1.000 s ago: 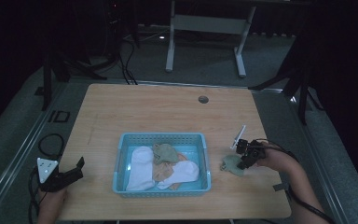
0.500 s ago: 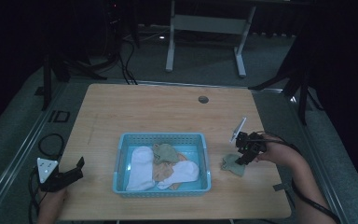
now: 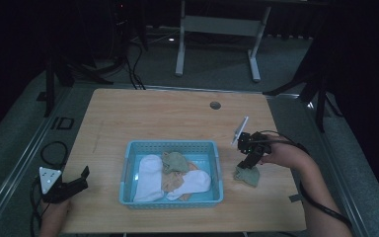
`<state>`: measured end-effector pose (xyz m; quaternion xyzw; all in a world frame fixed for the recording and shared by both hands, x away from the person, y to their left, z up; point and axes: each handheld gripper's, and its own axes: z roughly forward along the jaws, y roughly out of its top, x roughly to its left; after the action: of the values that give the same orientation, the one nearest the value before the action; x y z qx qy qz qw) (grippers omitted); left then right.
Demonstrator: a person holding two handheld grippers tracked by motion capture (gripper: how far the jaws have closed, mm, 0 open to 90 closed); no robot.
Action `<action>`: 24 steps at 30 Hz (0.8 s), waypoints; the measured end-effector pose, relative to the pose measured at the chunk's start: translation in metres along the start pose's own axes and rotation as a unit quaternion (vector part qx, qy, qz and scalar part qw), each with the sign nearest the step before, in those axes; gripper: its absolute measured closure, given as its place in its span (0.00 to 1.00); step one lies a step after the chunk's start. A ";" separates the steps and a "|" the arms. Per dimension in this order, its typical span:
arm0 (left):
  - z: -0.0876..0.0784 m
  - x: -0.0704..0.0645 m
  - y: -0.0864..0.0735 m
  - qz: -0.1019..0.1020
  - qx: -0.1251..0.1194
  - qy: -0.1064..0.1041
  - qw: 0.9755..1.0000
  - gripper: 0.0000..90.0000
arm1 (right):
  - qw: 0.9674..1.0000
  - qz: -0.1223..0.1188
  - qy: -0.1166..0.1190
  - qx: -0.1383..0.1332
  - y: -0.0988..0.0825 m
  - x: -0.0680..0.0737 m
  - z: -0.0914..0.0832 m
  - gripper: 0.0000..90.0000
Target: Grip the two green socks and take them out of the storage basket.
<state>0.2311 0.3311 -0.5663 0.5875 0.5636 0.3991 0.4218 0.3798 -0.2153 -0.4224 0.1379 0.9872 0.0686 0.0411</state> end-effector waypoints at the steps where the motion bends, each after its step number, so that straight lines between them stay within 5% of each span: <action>1: 0.000 0.000 0.000 0.001 0.000 0.000 1.000 0.00 | 1.000 -0.005 -0.002 -0.001 0.004 0.002 -0.001 0.46; 24: 0.000 0.000 0.000 0.001 -0.001 -0.004 1.000 0.00 | 0.997 -0.077 0.017 -0.026 0.081 0.026 0.009 0.44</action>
<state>0.2309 0.3311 -0.5664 0.5892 0.5610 0.3982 0.4238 0.3774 -0.1300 -0.4208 0.0592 0.9934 0.0928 0.0328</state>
